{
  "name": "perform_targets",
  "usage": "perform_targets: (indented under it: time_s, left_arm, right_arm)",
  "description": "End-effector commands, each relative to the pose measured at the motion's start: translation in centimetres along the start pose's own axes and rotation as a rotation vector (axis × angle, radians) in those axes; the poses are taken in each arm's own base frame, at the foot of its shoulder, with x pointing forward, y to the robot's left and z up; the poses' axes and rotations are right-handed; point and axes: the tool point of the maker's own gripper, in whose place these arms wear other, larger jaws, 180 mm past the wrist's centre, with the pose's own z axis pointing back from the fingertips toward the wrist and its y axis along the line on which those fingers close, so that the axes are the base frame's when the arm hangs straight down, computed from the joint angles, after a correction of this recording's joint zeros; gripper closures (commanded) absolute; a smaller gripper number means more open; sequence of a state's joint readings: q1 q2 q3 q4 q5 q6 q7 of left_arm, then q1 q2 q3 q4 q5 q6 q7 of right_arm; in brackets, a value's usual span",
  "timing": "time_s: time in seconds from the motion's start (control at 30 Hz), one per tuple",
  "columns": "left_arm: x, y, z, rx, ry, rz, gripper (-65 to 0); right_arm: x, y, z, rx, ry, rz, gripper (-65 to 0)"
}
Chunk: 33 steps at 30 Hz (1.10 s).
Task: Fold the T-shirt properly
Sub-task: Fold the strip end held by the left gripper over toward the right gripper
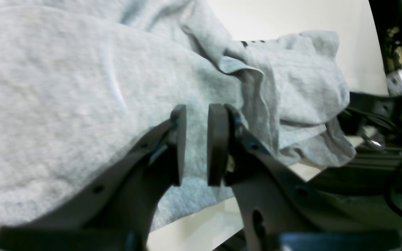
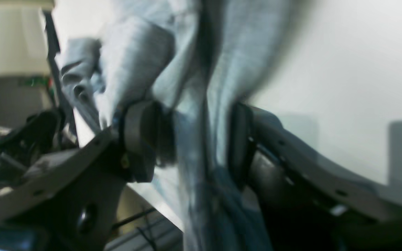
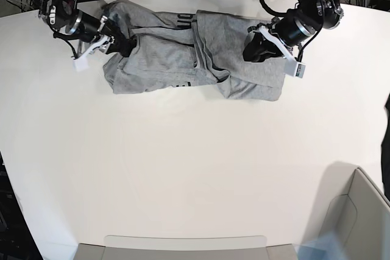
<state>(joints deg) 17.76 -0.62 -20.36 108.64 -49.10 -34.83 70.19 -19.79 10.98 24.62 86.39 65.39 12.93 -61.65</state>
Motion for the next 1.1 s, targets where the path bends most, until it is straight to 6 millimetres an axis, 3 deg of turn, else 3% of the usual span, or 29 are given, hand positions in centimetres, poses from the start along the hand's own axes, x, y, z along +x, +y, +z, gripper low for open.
perform_targets:
  time_s: [0.0,0.33,0.43,0.53,0.57,0.77,1.0,1.07]
  left_arm:
    - [1.2,-0.5,0.1,-0.019,-0.045,-0.018,-10.8]
    - [1.1,-0.4,0.2,-0.015,-0.044,-0.018,-10.8]
    - [1.0,-0.5,0.2,-0.020,-0.043,-0.013,-10.8]
    - [0.8,-0.5,0.3,-0.018,-0.040,-0.011,-10.8]
    - [0.8,-0.5,0.3,-0.016,-0.038,-0.011,-10.8]
    - [0.8,-0.5,0.3,-0.018,-0.035,-0.013,-10.8]
    - [1.6,-1.3,0.6,-0.071,-0.077,0.009,-10.8]
    - [2.2,-1.7,1.0,-0.104,-0.096,0.011,-10.8]
  right_arm:
    - [0.1,0.4,-0.3,0.002,-0.002,0.022,-31.5]
    - [-1.8,0.9,-3.9,-0.074,0.068,0.180,-30.1]
    - [-1.0,0.1,-4.2,-0.147,0.071,0.191,-19.9]
    - [0.5,-0.7,-4.1,-0.215,0.040,0.150,-2.7]
    - [0.9,-0.9,-4.0,-0.232,0.029,0.137,0.0]
    - [3.1,-2.4,-2.4,-0.301,-0.001,0.160,0.0]
    - [8.9,-6.0,2.3,-0.513,-0.119,0.185,0.0]
    - [10.6,-6.1,3.5,-0.561,-0.150,0.238,0.0]
